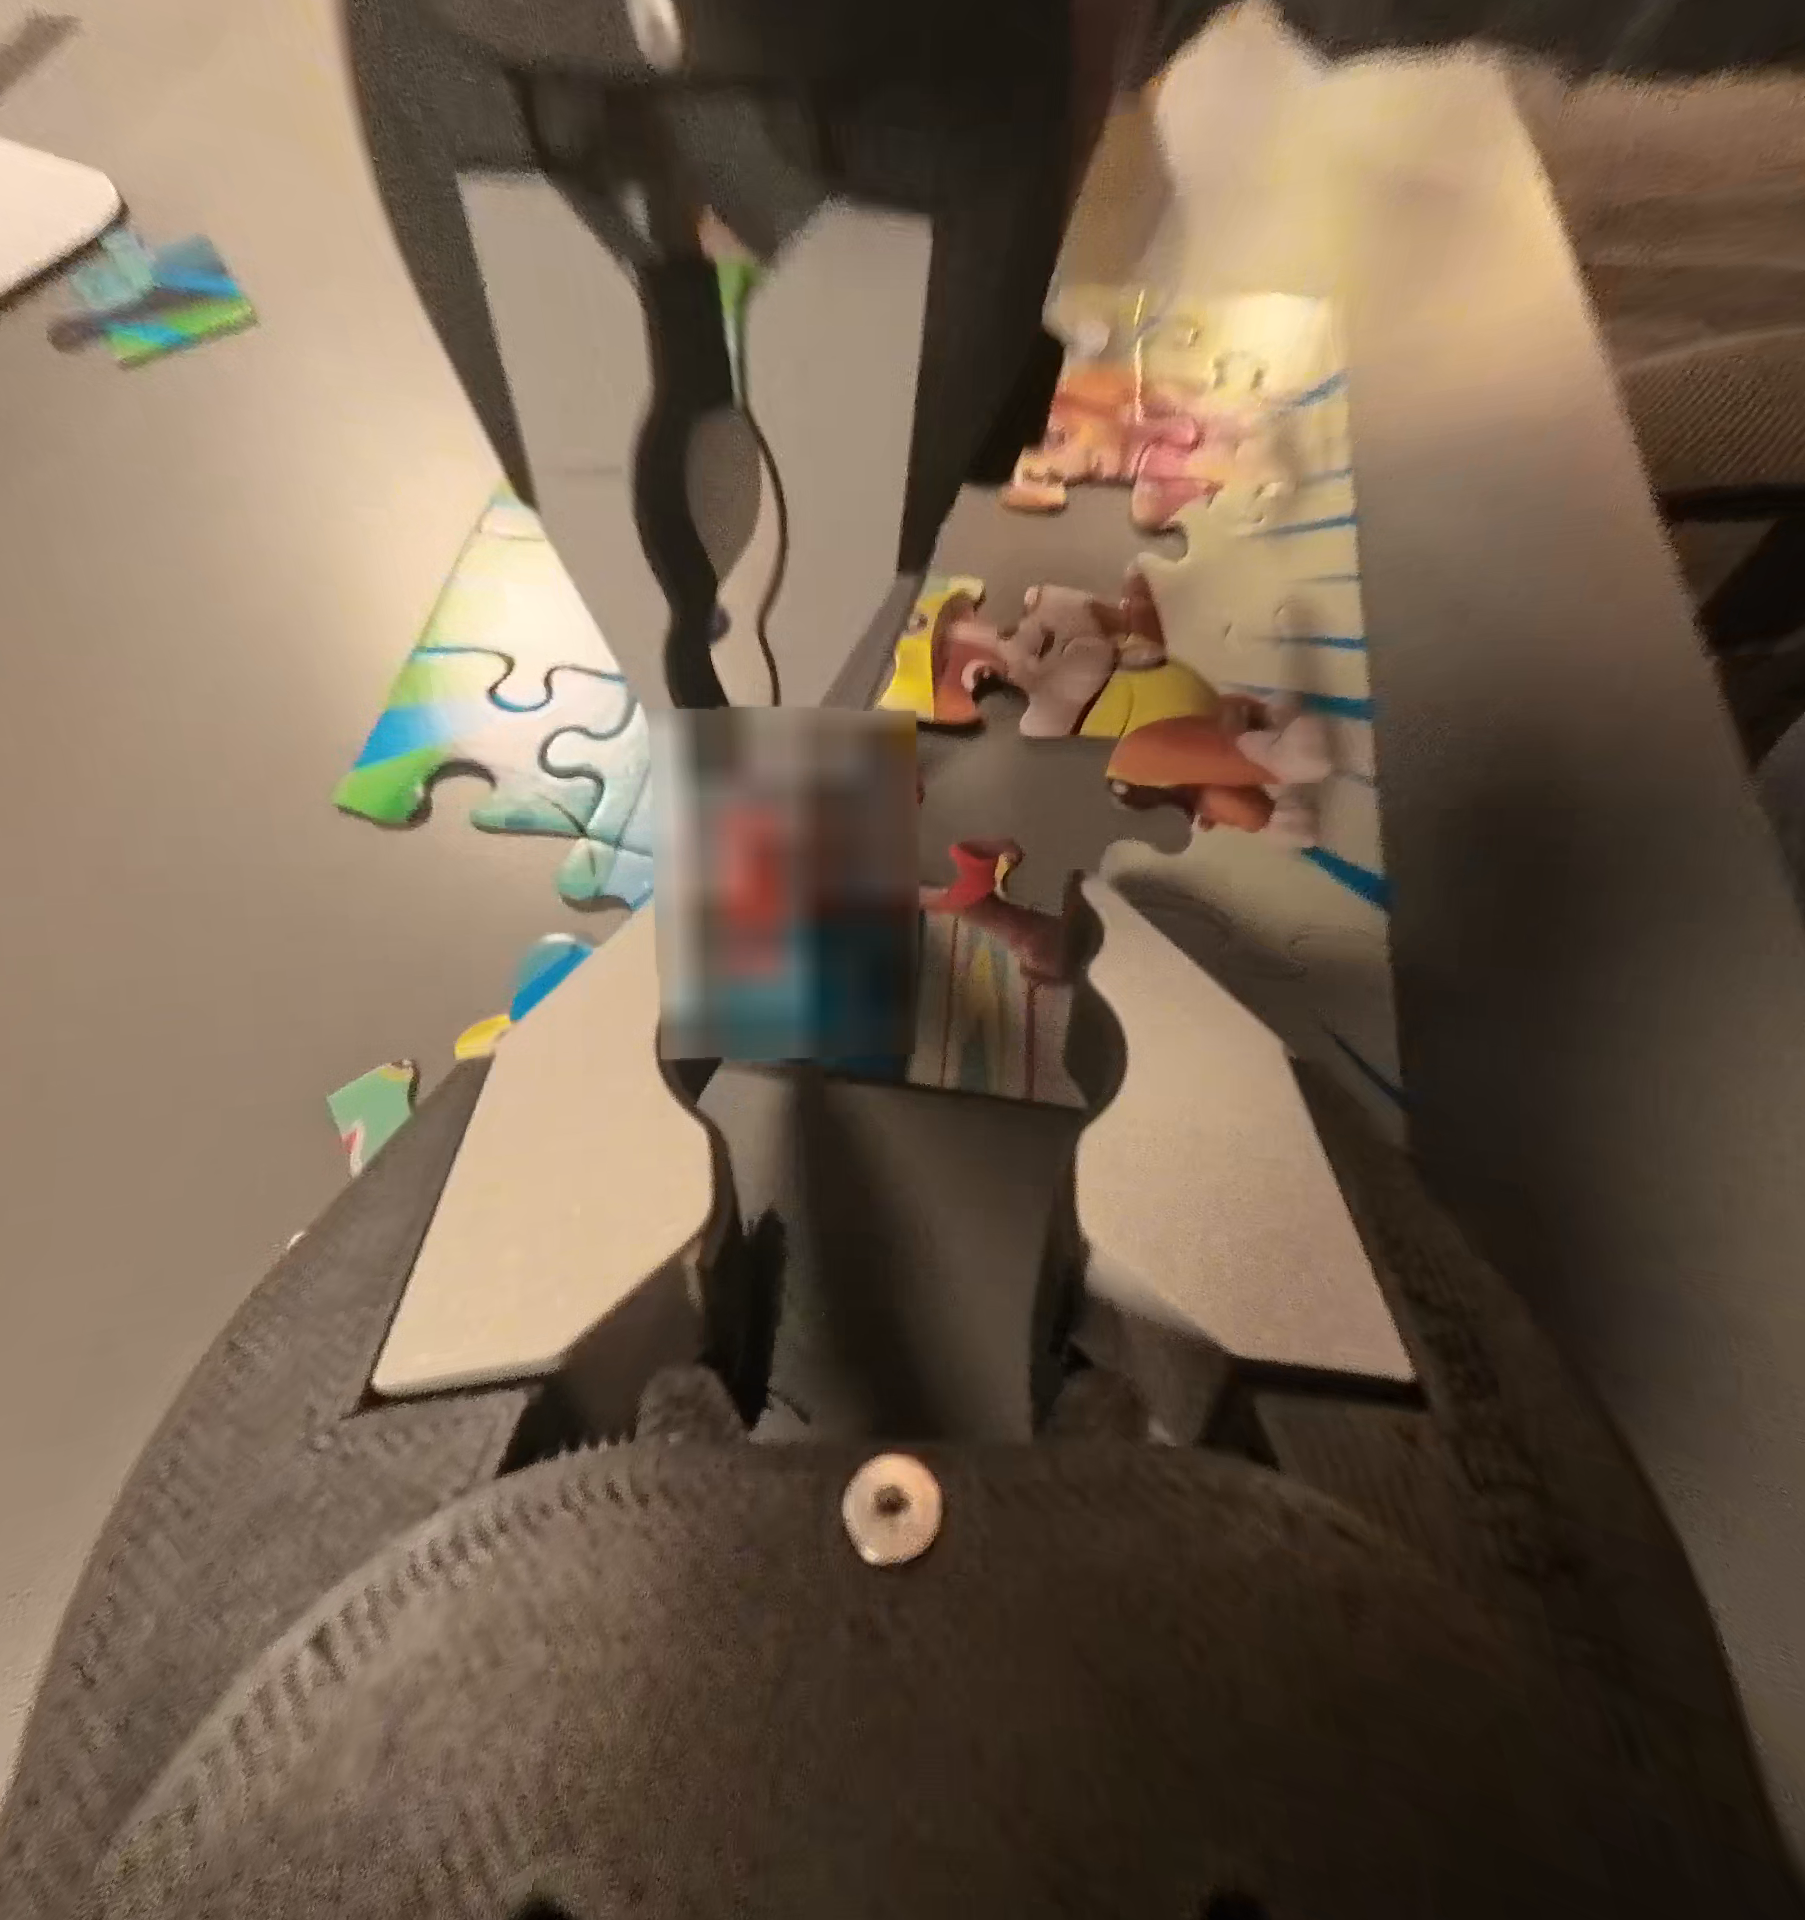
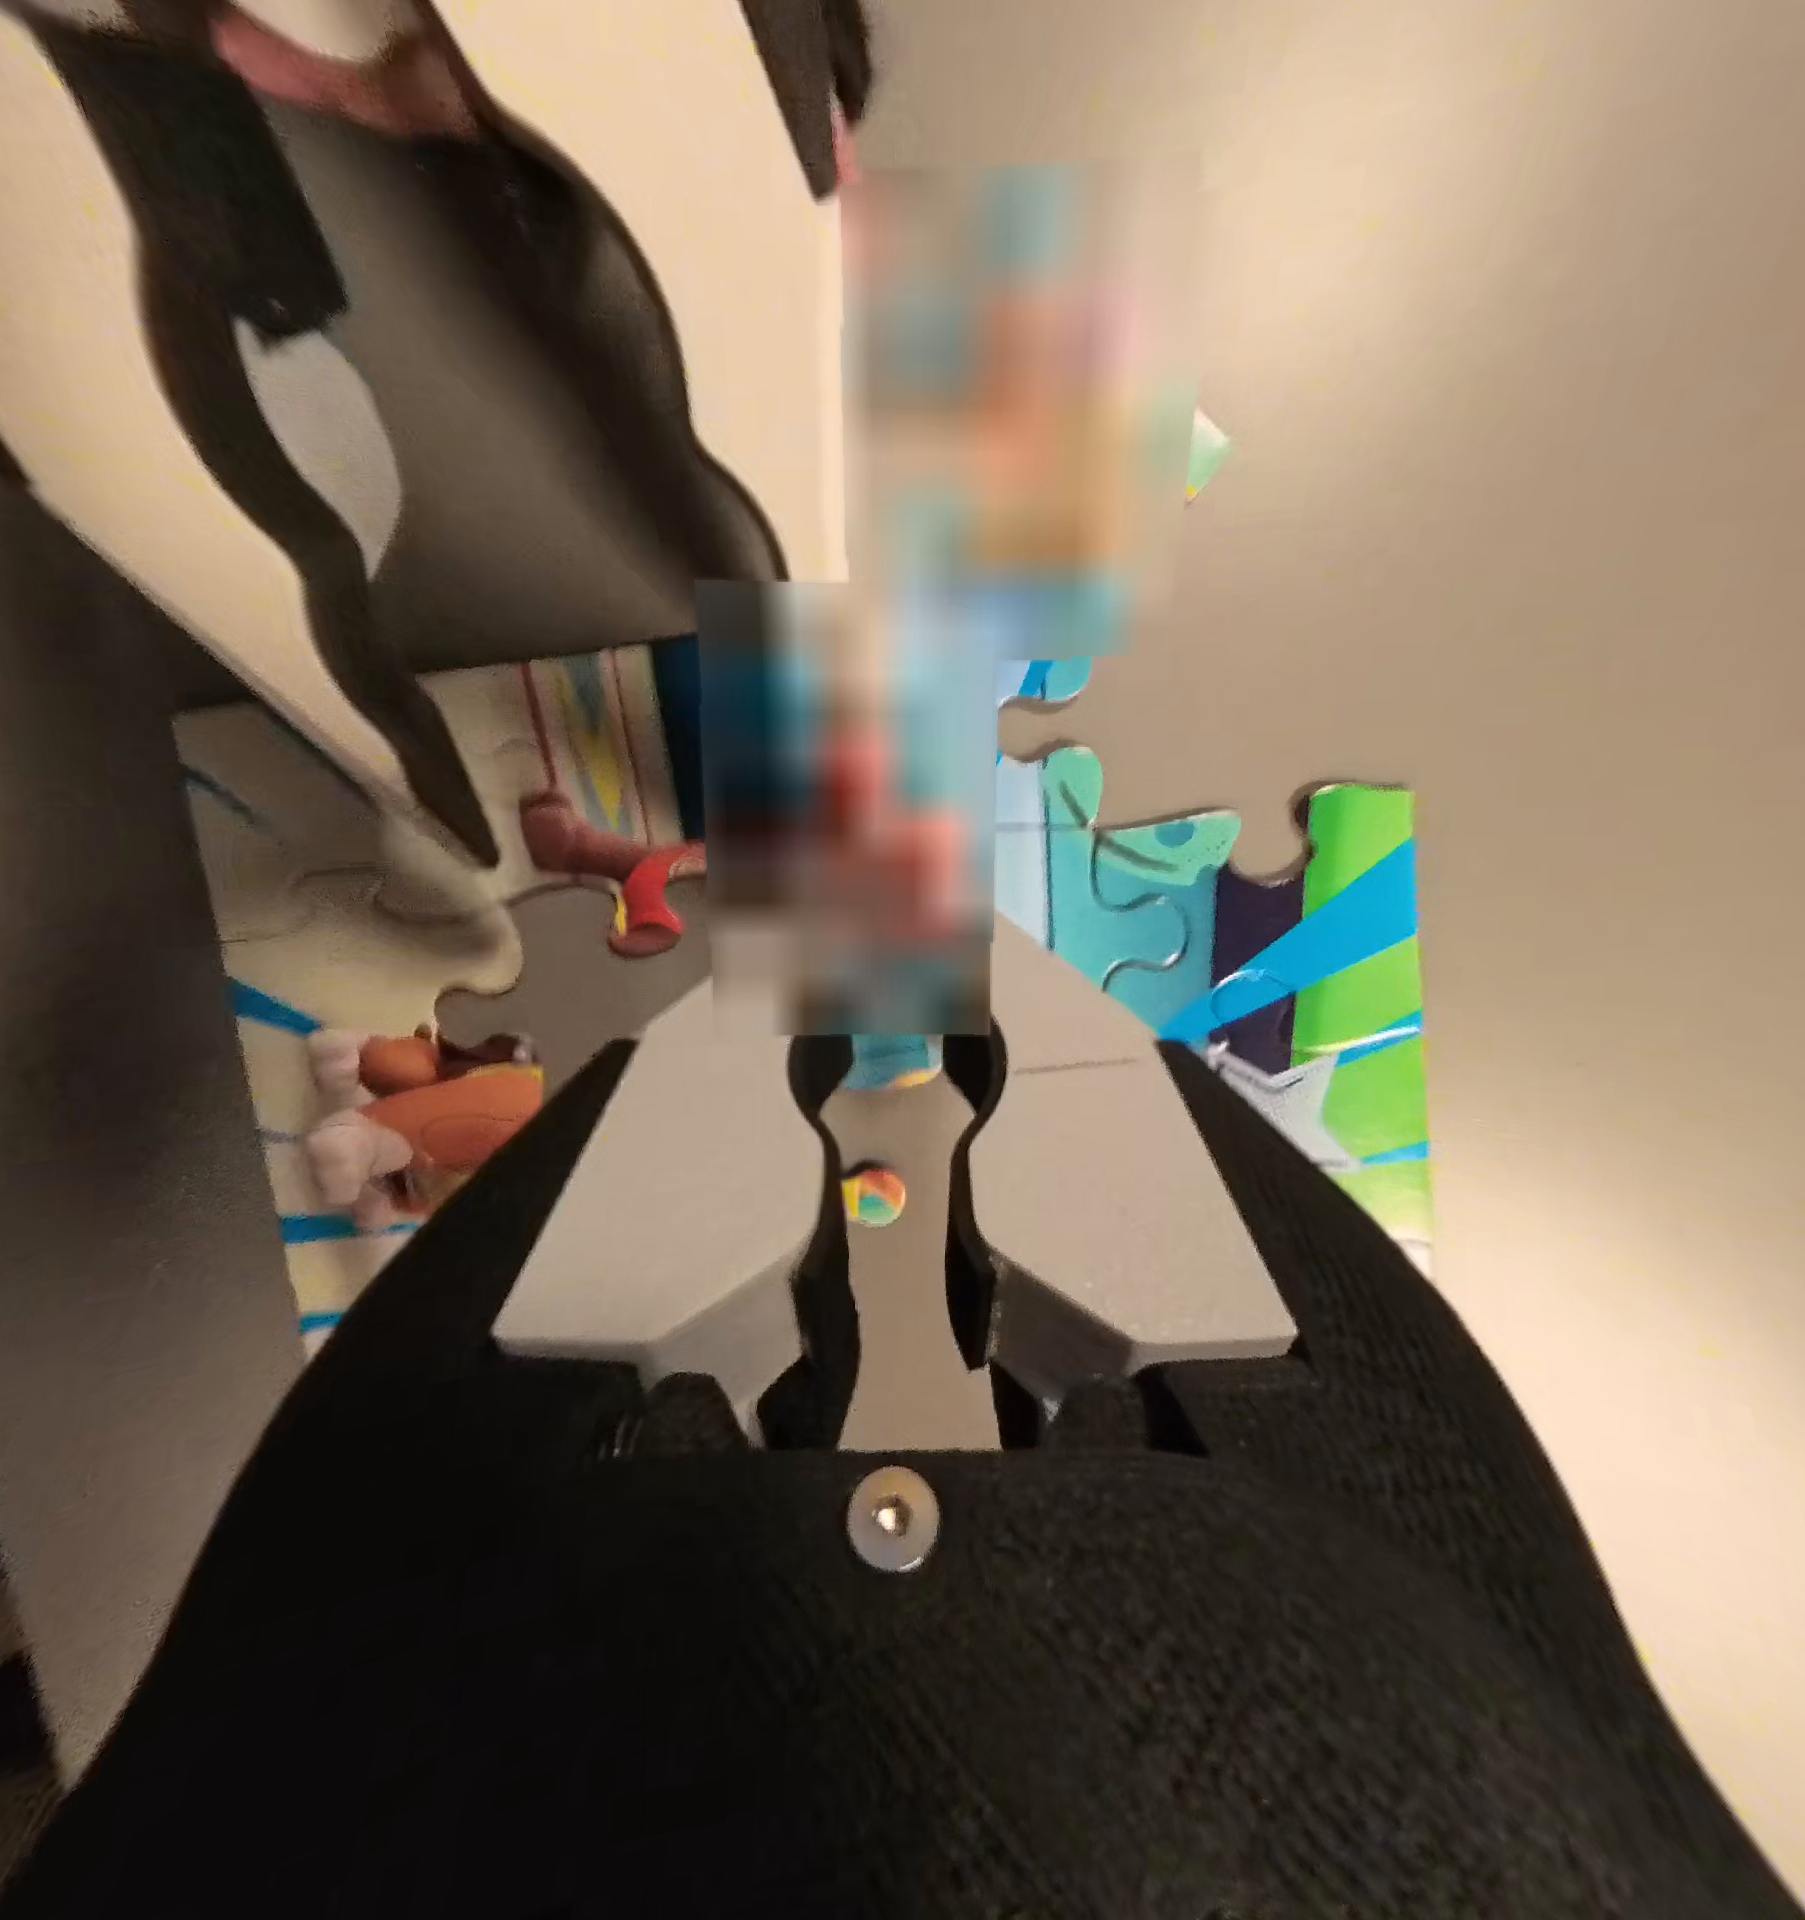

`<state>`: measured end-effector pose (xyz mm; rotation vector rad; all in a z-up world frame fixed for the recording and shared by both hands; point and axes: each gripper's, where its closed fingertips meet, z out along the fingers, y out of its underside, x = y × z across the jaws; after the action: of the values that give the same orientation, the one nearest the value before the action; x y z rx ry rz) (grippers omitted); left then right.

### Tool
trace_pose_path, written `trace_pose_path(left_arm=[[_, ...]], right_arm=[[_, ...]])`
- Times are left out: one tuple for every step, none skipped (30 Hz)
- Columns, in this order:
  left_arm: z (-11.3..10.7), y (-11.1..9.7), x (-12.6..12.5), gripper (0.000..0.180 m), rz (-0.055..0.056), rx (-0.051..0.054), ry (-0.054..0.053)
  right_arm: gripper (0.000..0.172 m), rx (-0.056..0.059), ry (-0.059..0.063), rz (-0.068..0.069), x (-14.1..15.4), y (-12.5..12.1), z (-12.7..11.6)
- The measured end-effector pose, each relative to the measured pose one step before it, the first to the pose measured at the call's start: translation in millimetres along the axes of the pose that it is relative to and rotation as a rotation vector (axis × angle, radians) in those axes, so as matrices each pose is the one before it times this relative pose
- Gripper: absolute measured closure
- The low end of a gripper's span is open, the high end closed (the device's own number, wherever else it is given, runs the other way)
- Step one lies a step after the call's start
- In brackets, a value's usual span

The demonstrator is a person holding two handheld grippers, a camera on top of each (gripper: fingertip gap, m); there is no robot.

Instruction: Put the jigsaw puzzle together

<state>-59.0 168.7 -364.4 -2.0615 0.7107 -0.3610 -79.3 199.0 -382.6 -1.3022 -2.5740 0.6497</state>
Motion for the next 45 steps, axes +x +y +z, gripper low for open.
trace_pose_path(left_arm=[[-3.14, -4.32, -0.68, 0.117, -0.0171, 0.0345, 0.0053], [-2.41, -2.59, -2.22, 0.117, -0.0167, 0.0233, -0.0015], [-1.76, -1.49, -2.46, 0.118, -0.0152, 0.0153, -0.0034], [-1.41, -1.13, -2.57, 0.118, -0.0124, 0.0103, -0.0051], [-1.44, -1.3, -3.17, 0.117, -0.0057, 0.012, -0.0138], [-1.7, -2.07, -4.11, 0.117, 0.0028, 0.0163, -0.0244], [-2.52, -2.75, -6.26, 0.117, 0.009, 0.0195, -0.0408], [-3.18, -3.38, -8.47, 0.117, 0.0133, 0.0238, -0.055], [-4.14, -4.42, -10.45, 0.117, 0.0145, 0.0296, -0.0675], [-4.92, -5.96, -13.1, 0.117, 0.014, 0.04, -0.0831], [-5.61, -7.45, -14.44, 0.117, 0.0116, 0.0507, -0.0893], [-5.78, -8.2, -15.03, 0.118, 0.0046, 0.0565, -0.0904], [-5.72, -7.59, -16.02, 0.119, -0.0033, 0.0554, -0.0941], [-5.15, -6.3, -15.32, 0.12, -0.006, 0.0492, -0.0873], [-4.5, -4.98, -13.98, 0.119, -0.0072, 0.041, -0.0774], [-4.07, -2.58, -16.55, 0.111, -0.0126, 0.0249, -0.0954], [-3.46, -0.5, -17.77, 0.106, -0.0132, 0.0084, -0.1014], [-2.72, -2.16, -11.29, 0.105, -0.0085, 0.0158, -0.0557], [-2.27, -2.65, -7.6, 0.105, -0.0133, 0.017, -0.0308], [-1.38, -1.32, -5.53, 0.106, -0.0151, 0.0079, -0.0191], [-0.61, -0.04, -3.47, 0.107, -0.012, -0.0002, -0.0093], [-0.02, 0.53, -1.78, 0.108, -0.0076, -0.0014, -0.0025], [0.41, 1.21, -0.43, 0.109, -0.0046, -0.0043, 0.0028], [0.75, 1.78, 0.4, 0.11, -0.0031, -0.0058, 0.0042], [1.03, 2.15, 1.92, 0.11, -0.0013, -0.008, 0.0102], [1.04, 2.25, 2.49, 0.112, 0.0014, -0.0093, 0.011], [0.59, 1.63, 1.96, 0.113, 0.006, -0.0046, 0.004], [0.16, 0.14, 1.64, 0.114, 0.0129, 0.0033, -0.0005], [-0.5, -1.38, 1.13, 0.116, 0.0202, 0.0111, -0.0057], [-0.73, -1.84, 0.92, 0.118, 0.0235, 0.0113, -0.0061], [-0.68, -1.9, 1.28, 0.118, 0.0225, 0.0085, -0.0033], [-0.6, -1.58, 1.79, 0.118, 0.0187, 0.0064, 0.001], [-0.1, -0.93, 2.38, 0.118, 0.0141, 0.0019, 0.0064], [0.23, -0.24, 2.55, 0.118, 0.0101, -0.0008, 0.0076], [0.32, -0.16, 2.69, 0.118, 0.0076, -0.0005, 0.0086], [0.21, 0.18, 2.46, 0.118, 0.0057, -0.001, 0.0088], [0.28, 0.19, 1.83, 0.118, 0.005, -0.0019, 0.0062], [0.18, 0.09, 1.51, 0.118, 0.0045, -0.0016, 0.0056], [0.16, -0.01, 1.13, 0.118, 0.0012, 0.0, 0.0052], [0.11, -0.06, 1.0, 0.119, -0.0043, 0.0008, 0.0063], [0.11, 0.11, 0.75, 0.119, -0.0093, 0.0004, 0.0079], [0.1, 0.24, 0.2, 0.119, -0.012, -0.0004, 0.0063], [0.06, 0.33, -0.69, 0.119, -0.0116, -0.0001, 0.0016], [-0.08, 0.2, -1.38, 0.119, -0.0098, 0.0006, -0.0021], [-0.17, 0.03, -1.46, 0.119, -0.0089, 0.0003, -0.0017]], right_arm=[[0.163, 0.0063, 0.0123, -0.0015, 1.08, -0.03, 0.58], [0.163, 0.0052, 0.0073, 0.0014, 0.29, -0.31, 0.04], [0.163, 0.0026, 0.0047, 0.0048, 0.03, 0.04, 0.08], [0.163, 0.0035, 0.0056, 0.004, -0.07, -0.08, 0.04], [0.161, 0.0036, 0.0099, -0.0085, 0.38, 0.07, -0.17], [0.151, 0.0125, 0.0325, -0.0179, 4.11, -0.31, -1.41], [0.149, 0.0439, 0.0643, -0.0126, 10.02, -3.1, -4.2], [0.15, 0.0931, 0.0798, 0.0079, 14.01, -8.14, -8.81], [0.151, 0.1263, 0.0757, 0.0377, 15.82, -12.04, -12.83], [0.151, 0.1375, 0.0696, 0.0582, 16.88, -13.58, -15.35], [0.151, 0.1307, 0.0782, 0.0619, 19.26, -12.27, -16.23], [0.151, 0.1109, 0.0934, 0.0488, 21.96, -9.05, -15.85], [0.151, 0.0866, 0.1041, 0.0256, 23.71, -4.92, -14.79], [0.151, 0.0705, 0.1066, 0.0026, 23.48, -1.84, -13.37], [0.151, 0.0564, 0.0976, -0.0112, 21.3, 0.79, -11.31], [0.149, 0.0411, 0.0855, -0.0193, 18.06, 2.97, -9.57], [0.146, 0.0282, 0.0782, -0.027, 15.7, 4.32, -8.31], [0.144, 0.0204, 0.071, -0.0318, 13.36, 4.65, -7.88], [0.145, 0.0173, 0.0604, -0.031, 10.88, 4.73, -7.6], [0.145, 0.0172, 0.0495, -0.0328, 8.41, 3.94, -6.93], [0.146, 0.0202, 0.0418, -0.0351, 6.76, 1.7, -5.09], [0.148, 0.0167, 0.0247, -0.0321, 4.52, -0.85, -2.42], [0.149, 0.0079, 0.0034, -0.0203, 1.23, -1.19, -0.44], [0.15, 0.0038, -0.0053, -0.0061, -1.13, 0.12, 0.73], [0.15, 0.0001, -0.0112, -0.0033, -3.27, 2.42, 1.14], [0.151, -0.0092, -0.0194, -0.0164, -4.47, 3.27, 1.51], [0.152, -0.0166, -0.0135, -0.0195, -3.12, 2.52, 1.48], [0.153, -0.0032, -0.0066, -0.0125, -2.06, 0.36, 0.61], [0.154, 0.0088, -0.0097, -0.0063, -2.25, -1.3, -0.22], [0.154, 0.0072, -0.0067, -0.0014, -1.49, -1.33, -0.54], [0.155, 0.0044, -0.0004, 0.0002, -0.2, -0.87, -0.57], [0.156, 0.0009, 0.0018, 0.001, 0.39, 0.04, -0.27], [0.156, -0.0027, 0.0026, 0.0034, 0.72, 0.52, 0.01], [0.156, -0.002, 0.0022, 0.0056, 0.75, 0.52, -0.03], [0.156, 0.0013, 0.0029, 0.0067, 0.97, -0.04, -0.27], [0.156, 0.0029, 0.0013, 0.0074, 0.72, -0.22, -0.48], [0.157, 0.0006, -0.0003, 0.0091, 0.56, 0.14, -0.32], [0.157, -0.001, 0.0005, 0.0093, 0.68, 0.29, -0.18], [0.157, -0.0008, 0.0015, 0.0074, 0.82, 0.43, -0.12], [0.158, -0.0002, 0.0022, 0.006, 0.91, 0.29, -0.03], [0.158, -0.0004, 0.0016, 0.006, 0.89, 0.36, 0.0], [0.158, -0.0006, 0.0012, 0.0061, 0.72, 0.2, -0.08], [0.158, 0.0005, 0.0021, 0.0053, 0.84, 0.09, -0.15], [0.159, 0.001, 0.0019, 0.0047, 0.77, 0.06, -0.27], [0.159, -0.0003, 0.0008, 0.0052, 0.5, 0.23, -0.18]])
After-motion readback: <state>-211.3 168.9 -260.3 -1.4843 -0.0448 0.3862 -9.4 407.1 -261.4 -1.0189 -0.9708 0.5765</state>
